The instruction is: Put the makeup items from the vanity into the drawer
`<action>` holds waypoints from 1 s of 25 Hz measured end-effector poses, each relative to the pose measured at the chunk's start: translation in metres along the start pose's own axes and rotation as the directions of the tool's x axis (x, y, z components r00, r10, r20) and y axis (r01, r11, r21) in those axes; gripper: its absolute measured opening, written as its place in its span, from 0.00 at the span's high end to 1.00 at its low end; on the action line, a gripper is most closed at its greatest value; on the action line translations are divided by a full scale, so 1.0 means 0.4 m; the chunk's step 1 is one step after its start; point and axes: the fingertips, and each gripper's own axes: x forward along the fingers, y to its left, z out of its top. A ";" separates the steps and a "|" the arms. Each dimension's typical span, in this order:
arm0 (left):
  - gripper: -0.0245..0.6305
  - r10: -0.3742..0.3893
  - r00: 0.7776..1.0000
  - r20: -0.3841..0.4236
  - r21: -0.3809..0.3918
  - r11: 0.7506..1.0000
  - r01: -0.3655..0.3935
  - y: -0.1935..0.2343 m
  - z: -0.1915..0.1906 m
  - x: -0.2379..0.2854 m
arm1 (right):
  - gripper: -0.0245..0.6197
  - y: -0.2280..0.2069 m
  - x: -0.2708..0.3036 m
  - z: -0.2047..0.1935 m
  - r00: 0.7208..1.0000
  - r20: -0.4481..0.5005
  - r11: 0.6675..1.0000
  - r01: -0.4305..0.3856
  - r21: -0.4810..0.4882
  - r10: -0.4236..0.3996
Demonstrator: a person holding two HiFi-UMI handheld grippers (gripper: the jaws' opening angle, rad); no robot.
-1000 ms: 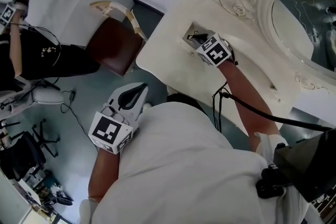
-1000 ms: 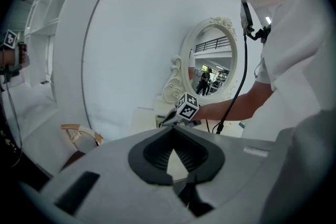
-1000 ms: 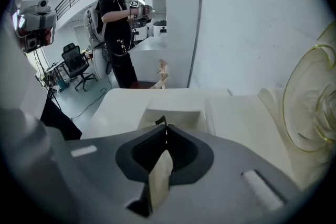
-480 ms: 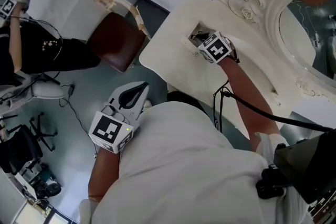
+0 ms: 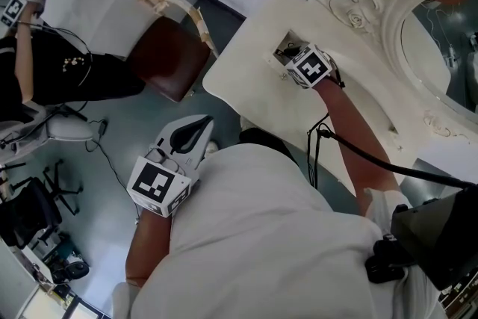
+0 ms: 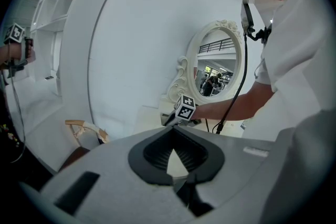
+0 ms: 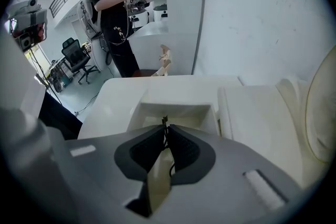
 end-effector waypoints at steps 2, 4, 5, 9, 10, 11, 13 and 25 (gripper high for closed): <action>0.96 -0.001 1.000 0.000 0.002 1.000 0.001 0.003 -0.004 -0.007 | 0.89 0.000 0.000 -0.003 1.000 -0.003 1.000 0.003 0.005 -0.003; 0.96 -0.003 1.000 0.000 0.004 1.000 0.003 0.006 -0.008 -0.013 | 0.87 -0.002 -0.002 -0.003 1.000 0.000 1.000 0.010 0.011 -0.010; 0.96 -0.004 1.000 0.000 0.006 1.000 0.004 0.006 -0.009 -0.017 | 0.87 -0.004 -0.005 -0.003 1.000 0.003 1.000 0.015 0.015 -0.015; 0.96 -0.018 1.000 0.008 0.021 1.000 0.017 0.004 -0.012 -0.037 | 0.85 -0.001 -0.029 0.003 0.999 0.018 0.999 0.041 0.034 -0.042; 0.96 -0.022 1.000 0.011 0.026 0.999 0.022 0.002 -0.013 -0.045 | 0.85 0.003 -0.038 0.004 0.998 0.022 0.998 0.050 0.040 -0.051; 0.96 -0.026 1.000 0.013 0.030 0.999 0.026 0.000 -0.014 -0.053 | 0.86 0.008 -0.049 0.004 0.998 0.029 0.997 0.060 0.045 -0.061; 0.96 -0.036 0.999 0.015 0.039 0.999 0.035 -0.005 -0.019 -0.070 | 0.86 0.016 -0.072 0.006 0.995 0.047 0.995 0.083 0.057 -0.086; 0.96 -0.115 0.993 0.033 0.099 0.989 0.111 -0.036 -0.062 -0.179 | 0.96 0.178 -0.247 0.021 0.950 0.209 0.965 0.200 0.171 -0.234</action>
